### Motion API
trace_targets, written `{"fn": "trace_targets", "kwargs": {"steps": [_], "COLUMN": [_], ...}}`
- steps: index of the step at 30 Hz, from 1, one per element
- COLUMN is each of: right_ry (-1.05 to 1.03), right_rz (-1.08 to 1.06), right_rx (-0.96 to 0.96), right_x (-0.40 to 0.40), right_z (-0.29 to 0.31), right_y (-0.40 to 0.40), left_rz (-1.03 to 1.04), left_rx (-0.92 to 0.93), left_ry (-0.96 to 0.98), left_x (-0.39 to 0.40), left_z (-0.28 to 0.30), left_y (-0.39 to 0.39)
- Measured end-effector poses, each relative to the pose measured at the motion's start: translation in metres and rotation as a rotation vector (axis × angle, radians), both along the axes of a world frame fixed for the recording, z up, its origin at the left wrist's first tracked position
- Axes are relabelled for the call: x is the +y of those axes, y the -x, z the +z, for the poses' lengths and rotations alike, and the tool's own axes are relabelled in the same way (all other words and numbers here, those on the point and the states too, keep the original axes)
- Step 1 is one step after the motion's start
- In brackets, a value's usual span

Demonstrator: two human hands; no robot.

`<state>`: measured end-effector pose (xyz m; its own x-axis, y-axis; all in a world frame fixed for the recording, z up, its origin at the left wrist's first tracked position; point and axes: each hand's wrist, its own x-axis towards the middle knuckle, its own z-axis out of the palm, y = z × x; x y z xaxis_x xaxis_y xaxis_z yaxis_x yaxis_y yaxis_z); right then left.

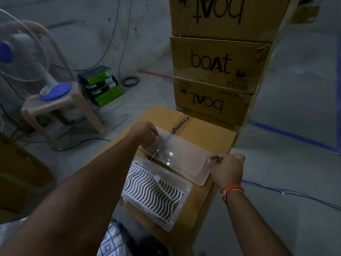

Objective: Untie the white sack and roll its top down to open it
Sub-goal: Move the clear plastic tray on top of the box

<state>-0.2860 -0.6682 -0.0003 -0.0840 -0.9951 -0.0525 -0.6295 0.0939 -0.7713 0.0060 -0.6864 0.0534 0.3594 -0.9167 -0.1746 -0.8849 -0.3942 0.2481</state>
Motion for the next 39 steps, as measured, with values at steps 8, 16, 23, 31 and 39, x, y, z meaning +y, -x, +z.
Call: {"fn": "trace_targets", "kwargs": {"steps": [8, 16, 23, 31, 39], "right_ry": [0.105, 0.334, 0.210, -0.061, -0.028], "right_rz": [-0.156, -0.019, 0.044, -0.145, 0.013], "right_rx": [-0.356, -0.518, -0.720, -0.787, -0.687], "right_x": [0.019, 0.067, 0.115, 0.154, 0.186], "right_z": [0.014, 0.053, 0.072, 0.073, 0.075], "right_y": [0.014, 0.005, -0.004, -0.017, -0.030], "left_rz": [0.140, 0.522, 0.720, 0.672, 0.581], "left_rx": [0.108, 0.506, 0.575, 0.762, 0.527], "left_ry": [0.291, 0.558, 0.603, 0.648, 0.582], "left_x": [0.012, 0.061, 0.099, 0.150, 0.201], "left_z": [0.005, 0.039, 0.043, 0.032, 0.012], "left_y": [0.006, 0.010, -0.004, -0.025, -0.043]}}
